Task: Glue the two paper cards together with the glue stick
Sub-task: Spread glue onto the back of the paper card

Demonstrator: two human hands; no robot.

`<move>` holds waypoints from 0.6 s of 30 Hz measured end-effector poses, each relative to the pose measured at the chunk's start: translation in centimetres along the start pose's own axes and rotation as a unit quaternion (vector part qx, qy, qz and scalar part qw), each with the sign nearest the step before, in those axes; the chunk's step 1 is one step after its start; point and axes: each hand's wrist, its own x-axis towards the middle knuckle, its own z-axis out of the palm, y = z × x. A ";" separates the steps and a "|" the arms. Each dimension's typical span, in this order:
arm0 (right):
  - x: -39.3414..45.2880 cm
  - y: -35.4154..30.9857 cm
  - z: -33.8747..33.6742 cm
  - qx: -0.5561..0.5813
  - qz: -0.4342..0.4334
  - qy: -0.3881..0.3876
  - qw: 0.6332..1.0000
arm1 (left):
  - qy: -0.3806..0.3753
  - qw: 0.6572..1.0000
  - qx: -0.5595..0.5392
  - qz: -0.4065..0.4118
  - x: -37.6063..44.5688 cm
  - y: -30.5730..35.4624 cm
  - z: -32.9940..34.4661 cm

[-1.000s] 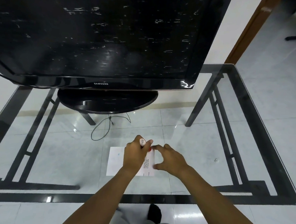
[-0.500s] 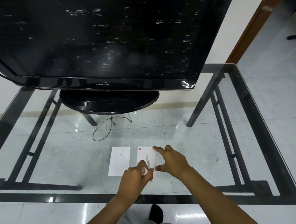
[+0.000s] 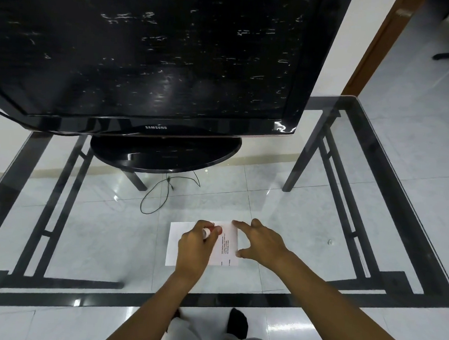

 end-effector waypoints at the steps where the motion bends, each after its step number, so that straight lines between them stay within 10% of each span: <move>1: 0.0 0.0 -0.1 -0.002 0.000 -0.005 1.000 | 0.010 1.000 0.003 -0.001 0.2 -0.3 -0.4; 18: 0.9 -1.8 -1.2 -0.129 -0.039 -0.032 0.990 | -0.063 0.993 0.084 0.048 -0.4 -0.1 -2.3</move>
